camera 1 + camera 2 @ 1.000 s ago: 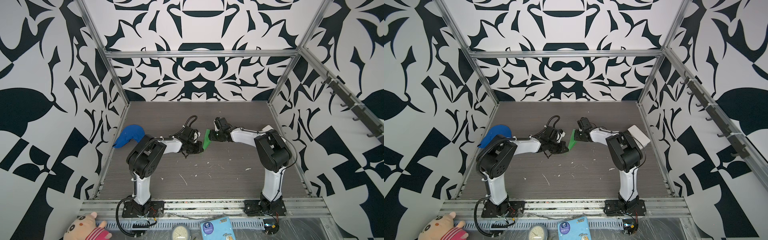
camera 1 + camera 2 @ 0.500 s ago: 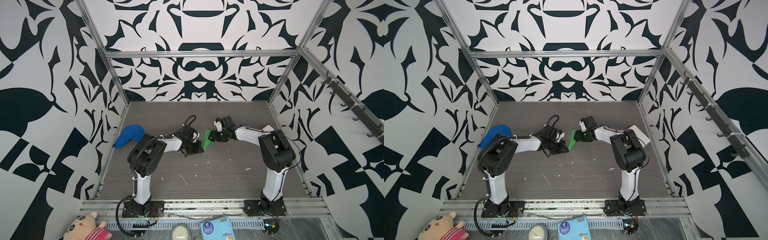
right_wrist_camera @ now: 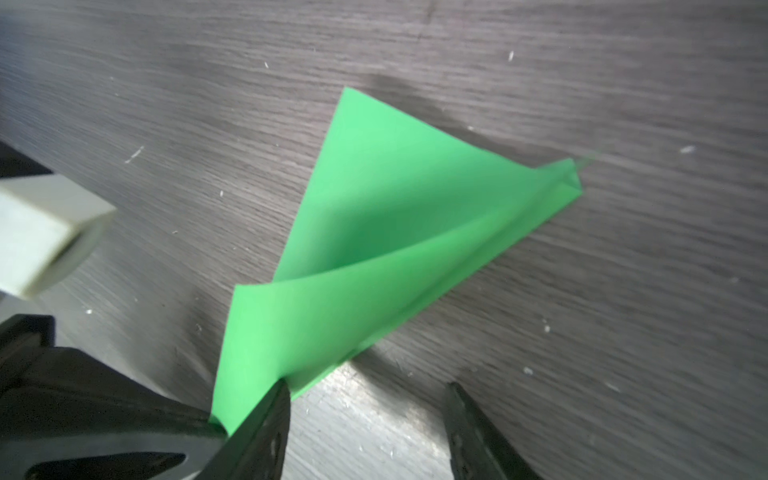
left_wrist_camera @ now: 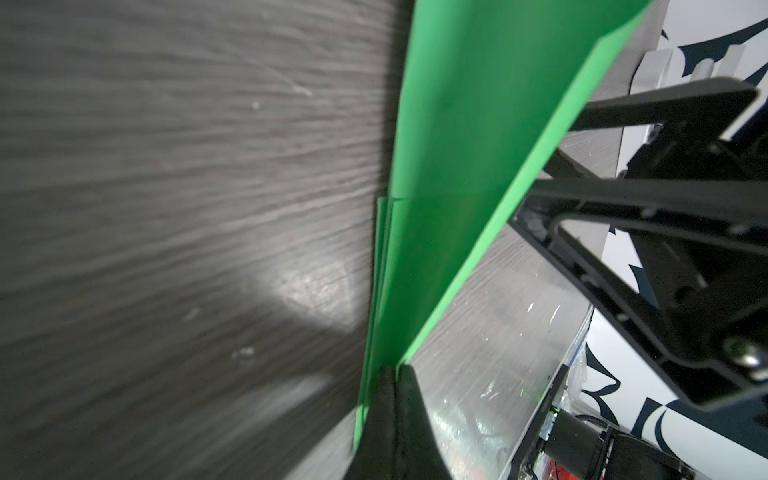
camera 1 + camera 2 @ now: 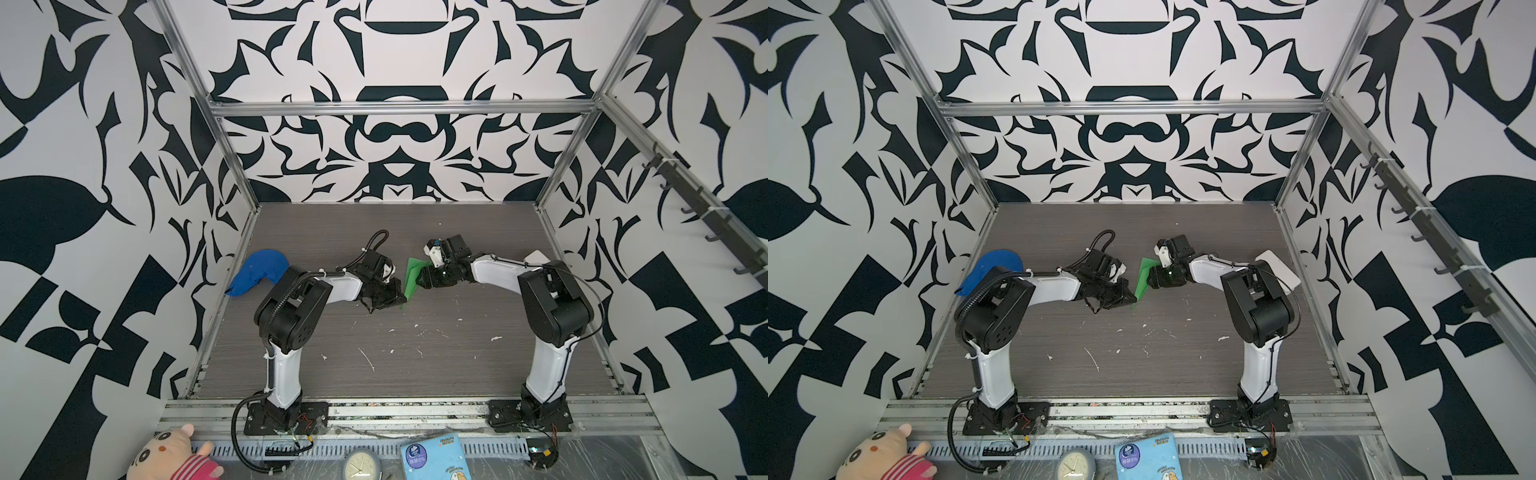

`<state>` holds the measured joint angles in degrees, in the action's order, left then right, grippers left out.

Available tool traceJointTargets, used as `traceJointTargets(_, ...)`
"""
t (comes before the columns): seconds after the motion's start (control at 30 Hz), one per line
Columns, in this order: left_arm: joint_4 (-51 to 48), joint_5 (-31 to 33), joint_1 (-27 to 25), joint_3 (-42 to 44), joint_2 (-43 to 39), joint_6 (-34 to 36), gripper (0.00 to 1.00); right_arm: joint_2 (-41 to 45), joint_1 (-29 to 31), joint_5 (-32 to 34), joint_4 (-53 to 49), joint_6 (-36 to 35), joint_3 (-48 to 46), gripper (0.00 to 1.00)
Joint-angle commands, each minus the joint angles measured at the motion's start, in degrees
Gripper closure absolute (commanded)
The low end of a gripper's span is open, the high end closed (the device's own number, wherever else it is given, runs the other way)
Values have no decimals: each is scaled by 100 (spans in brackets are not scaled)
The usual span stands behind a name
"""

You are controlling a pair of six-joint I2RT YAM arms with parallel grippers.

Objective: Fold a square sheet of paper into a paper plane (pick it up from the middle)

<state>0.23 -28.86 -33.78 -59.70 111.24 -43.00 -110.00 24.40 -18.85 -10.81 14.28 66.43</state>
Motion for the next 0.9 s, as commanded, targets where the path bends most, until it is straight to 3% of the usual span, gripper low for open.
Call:
traceJointTargets(0.0,109,-72,21,112,97,-140,100,-440,129,493,-787,-9,-19,38)
traceJointTargets(0.23,135,-106,29,134,153,-173,100,-549,205,421,-691,207,16,37)
traceJointTargets(0.87,240,3,73,249,122,-340,100,-1075,539,1302,-1360,408,414,39)
